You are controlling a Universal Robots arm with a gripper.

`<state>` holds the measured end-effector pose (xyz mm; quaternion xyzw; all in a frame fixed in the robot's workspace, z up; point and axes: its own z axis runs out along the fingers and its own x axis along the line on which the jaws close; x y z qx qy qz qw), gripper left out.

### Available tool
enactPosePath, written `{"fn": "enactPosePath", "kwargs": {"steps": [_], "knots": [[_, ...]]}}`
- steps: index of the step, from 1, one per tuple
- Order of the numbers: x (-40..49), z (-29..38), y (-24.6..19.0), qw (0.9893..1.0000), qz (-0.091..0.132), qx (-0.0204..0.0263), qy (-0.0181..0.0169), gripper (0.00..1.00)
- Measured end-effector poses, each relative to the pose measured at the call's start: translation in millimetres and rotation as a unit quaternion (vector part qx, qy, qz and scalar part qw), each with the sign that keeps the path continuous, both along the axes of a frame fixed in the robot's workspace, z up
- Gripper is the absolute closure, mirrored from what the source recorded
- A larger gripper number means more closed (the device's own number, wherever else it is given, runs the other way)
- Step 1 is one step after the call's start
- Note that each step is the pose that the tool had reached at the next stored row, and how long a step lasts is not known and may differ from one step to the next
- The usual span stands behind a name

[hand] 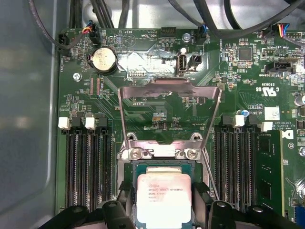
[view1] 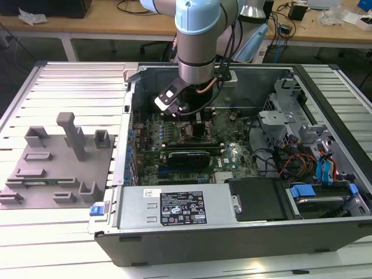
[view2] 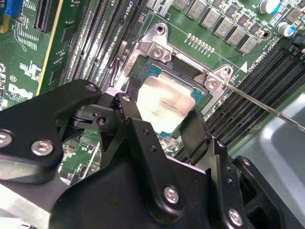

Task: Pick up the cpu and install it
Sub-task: 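Place the cpu into insertion slot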

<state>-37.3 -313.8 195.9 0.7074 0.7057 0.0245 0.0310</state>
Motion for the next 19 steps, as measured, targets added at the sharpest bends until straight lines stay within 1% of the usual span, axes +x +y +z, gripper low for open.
{"fn": "enactPosePath", "kwargs": {"steps": [4,8,11,19], "knots": [[0.0,0.6,0.0,1.0,0.0,0.0001,-0.0001,0.38],[0.0,4.8,0.0,1.0,0.0,0.0001,0.0,0.38],[0.0,11.6,0.1,1.0,0.0,0.0001,0.0,0.38],[0.0,23.0,0.1,1.0,0.0,0.0001,0.0,0.38]]}}
